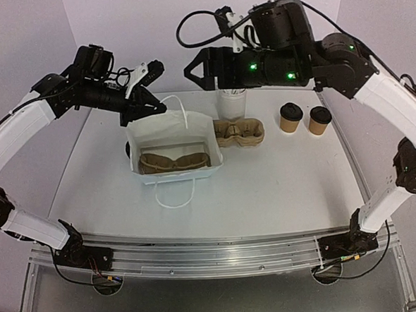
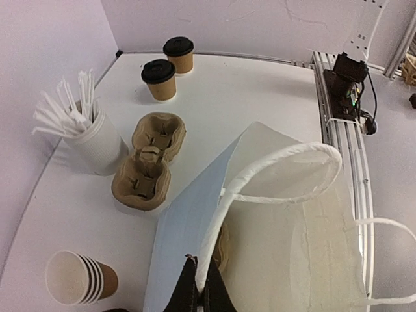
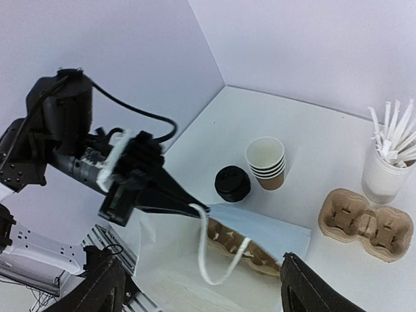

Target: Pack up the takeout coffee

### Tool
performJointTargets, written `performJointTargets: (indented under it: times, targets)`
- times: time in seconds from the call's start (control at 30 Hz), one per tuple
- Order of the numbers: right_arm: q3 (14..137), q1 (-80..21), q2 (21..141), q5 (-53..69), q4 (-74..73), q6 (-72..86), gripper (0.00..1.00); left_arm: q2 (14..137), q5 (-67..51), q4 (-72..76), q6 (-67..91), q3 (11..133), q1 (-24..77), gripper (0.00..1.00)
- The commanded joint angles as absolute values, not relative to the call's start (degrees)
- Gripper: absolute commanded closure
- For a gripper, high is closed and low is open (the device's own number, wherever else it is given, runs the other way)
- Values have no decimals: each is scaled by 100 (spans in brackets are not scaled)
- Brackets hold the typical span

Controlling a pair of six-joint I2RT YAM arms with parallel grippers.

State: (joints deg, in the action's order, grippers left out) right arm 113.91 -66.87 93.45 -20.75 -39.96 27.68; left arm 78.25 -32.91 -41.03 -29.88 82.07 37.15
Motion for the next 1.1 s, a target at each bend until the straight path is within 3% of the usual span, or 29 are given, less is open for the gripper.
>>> performJointTargets:
  times: [0.0, 0.2, 0.43, 0.73, 0.9, 1.07]
  targets:
    - [10522, -6662, 8629, -3161, -3479, 2927, 23, 7054, -3321, -3910, -3878, 7956, 4001, 100]
    - [9306, -6535, 8218, -4020, -3437, 3522, 23, 6431, -2879, -3090, -4465, 6919, 4181, 100]
    - [8758, -6076, 8420, -3369, -3434, 3851, 22, 5789, -2475, -2542, -5864, 5836, 4428, 100]
    - [8880, -5872, 9000, -2503, -3437, 3883, 22, 5506, -1709, -1025, -7001, 5333, 4614, 100]
    - [8956, -5842, 9268, -2286, -3436, 3906, 22, 5464, -1611, -1083, -7044, 5341, 4642, 100]
    - [8994, -5841, 9501, -2057, -3436, 3982, 22, 5189, -1376, -328, -7551, 4354, 4835, 100]
